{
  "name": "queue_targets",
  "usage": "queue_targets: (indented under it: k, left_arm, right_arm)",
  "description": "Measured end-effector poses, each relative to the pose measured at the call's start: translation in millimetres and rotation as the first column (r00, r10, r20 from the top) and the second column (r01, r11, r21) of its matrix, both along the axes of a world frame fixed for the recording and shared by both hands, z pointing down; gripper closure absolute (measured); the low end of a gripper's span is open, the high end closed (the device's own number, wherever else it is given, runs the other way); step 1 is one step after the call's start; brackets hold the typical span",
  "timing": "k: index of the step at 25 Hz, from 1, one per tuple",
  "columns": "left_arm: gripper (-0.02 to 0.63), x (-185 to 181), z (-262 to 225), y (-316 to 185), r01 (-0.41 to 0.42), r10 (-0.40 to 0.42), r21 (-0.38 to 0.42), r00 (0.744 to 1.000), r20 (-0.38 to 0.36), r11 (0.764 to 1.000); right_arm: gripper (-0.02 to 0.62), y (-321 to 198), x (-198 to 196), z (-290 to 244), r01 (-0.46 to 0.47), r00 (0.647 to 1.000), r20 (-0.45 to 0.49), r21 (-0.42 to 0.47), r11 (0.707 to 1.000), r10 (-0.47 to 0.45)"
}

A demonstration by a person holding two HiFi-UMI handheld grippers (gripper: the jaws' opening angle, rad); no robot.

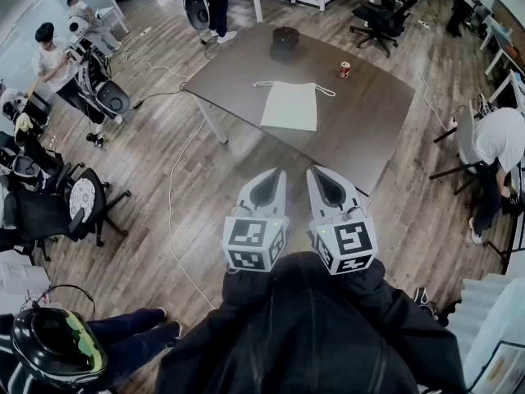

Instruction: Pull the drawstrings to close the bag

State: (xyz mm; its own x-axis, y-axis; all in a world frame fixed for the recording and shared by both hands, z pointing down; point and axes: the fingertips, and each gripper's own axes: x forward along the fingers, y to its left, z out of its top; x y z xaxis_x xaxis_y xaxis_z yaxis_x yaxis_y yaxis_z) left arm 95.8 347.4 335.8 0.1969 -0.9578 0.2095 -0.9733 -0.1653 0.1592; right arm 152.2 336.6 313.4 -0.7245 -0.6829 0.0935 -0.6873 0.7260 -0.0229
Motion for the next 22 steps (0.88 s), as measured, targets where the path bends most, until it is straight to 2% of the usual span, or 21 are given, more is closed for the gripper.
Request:
queue_targets:
  k: [12, 22]
  left_arm:
    - [0.572, -23.5, 12.9, 0.9, -0.018, 0.018, -0.013, 1.000, 0.004, 1.000]
    - [0.572, -54.8, 33.9, 14.4, -0.030, 0.029, -0.048, 0.999, -0.015, 0.998]
  right_arm:
    - [0.574, 1.2, -25.1, 8.6, 0.010, 0.999, 0.036, -0.008, 1.000, -0.010]
    - [0.574, 13.1, -55.6, 31.5, -0.006, 1.000, -0.016, -0.061, 0.998, 0.005]
